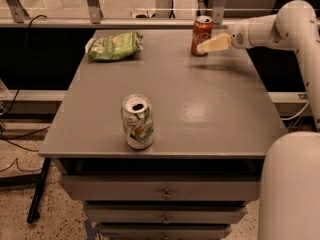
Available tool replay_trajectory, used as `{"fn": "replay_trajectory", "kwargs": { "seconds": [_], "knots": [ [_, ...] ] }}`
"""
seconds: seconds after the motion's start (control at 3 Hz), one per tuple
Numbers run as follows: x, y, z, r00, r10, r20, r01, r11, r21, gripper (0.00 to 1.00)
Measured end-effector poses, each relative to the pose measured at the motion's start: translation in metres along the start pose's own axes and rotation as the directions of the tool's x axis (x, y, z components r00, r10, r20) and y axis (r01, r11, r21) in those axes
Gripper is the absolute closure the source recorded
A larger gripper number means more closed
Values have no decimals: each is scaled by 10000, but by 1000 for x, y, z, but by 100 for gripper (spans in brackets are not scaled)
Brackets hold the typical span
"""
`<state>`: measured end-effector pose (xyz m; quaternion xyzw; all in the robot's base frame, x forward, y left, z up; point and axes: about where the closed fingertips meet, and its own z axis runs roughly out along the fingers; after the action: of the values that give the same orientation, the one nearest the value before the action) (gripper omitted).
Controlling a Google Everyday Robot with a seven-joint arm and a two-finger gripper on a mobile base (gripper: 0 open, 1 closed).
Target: Move coke can near 7up can
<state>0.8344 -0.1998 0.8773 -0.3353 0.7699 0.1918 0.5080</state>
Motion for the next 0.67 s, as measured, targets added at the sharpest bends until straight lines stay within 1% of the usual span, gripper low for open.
{"fn": "replay_trajectory", "kwargs": {
  "seconds": [0.33,0.67],
  "knots": [
    [-5,0,14,9989,-69,457,77,9998,-175,0],
    [-10,3,24,9960,-331,825,366,9985,-410,17]
  ]
}}
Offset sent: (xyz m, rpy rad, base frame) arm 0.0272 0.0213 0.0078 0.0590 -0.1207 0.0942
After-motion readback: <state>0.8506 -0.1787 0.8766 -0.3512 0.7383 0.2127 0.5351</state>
